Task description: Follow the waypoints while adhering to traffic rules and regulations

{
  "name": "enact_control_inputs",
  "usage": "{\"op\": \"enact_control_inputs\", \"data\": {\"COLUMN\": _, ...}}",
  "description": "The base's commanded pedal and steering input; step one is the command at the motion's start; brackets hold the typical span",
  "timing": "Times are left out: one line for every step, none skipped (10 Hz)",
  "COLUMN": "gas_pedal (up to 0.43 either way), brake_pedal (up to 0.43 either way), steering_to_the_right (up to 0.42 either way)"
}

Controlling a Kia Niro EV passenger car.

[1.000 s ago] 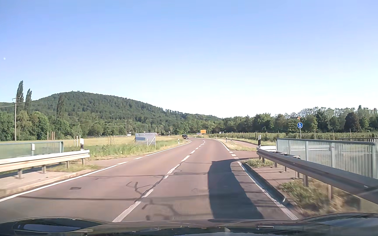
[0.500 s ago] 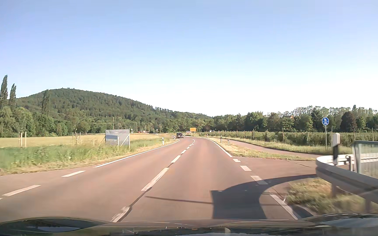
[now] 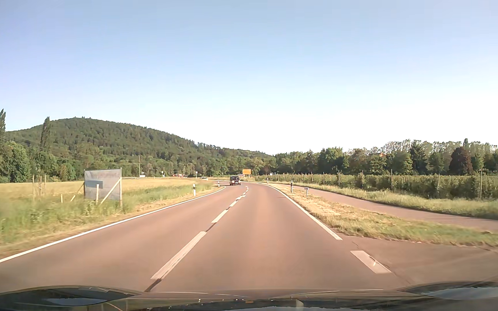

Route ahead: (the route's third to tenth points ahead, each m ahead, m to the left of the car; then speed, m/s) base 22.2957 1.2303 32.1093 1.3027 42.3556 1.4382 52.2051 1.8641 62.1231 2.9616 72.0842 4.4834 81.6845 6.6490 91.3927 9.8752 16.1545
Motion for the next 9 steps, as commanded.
{"op": "enact_control_inputs", "data": {"gas_pedal": 0.13, "brake_pedal": 0.0, "steering_to_the_right": 0.007}}
{"op": "enact_control_inputs", "data": {"gas_pedal": 0.13, "brake_pedal": 0.0, "steering_to_the_right": 0.006}}
{"op": "enact_control_inputs", "data": {"gas_pedal": 0.13, "brake_pedal": 0.0, "steering_to_the_right": 0.006}}
{"op": "enact_control_inputs", "data": {"gas_pedal": 0.13, "brake_pedal": 0.0, "steering_to_the_right": 0.006}}
{"op": "enact_control_inputs", "data": {"gas_pedal": 0.13, "brake_pedal": 0.0, "steering_to_the_right": 0.006}}
{"op": "enact_control_inputs", "data": {"gas_pedal": 0.13, "brake_pedal": 0.0, "steering_to_the_right": 0.006}}
{"op": "enact_control_inputs", "data": {"gas_pedal": 0.13, "brake_pedal": 0.0, "steering_to_the_right": 0.006}}
{"op": "enact_control_inputs", "data": {"gas_pedal": 0.13, "brake_pedal": 0.0, "steering_to_the_right": 0.002}}
{"op": "enact_control_inputs", "data": {"gas_pedal": 0.13, "brake_pedal": 0.0, "steering_to_the_right": -0.001}}
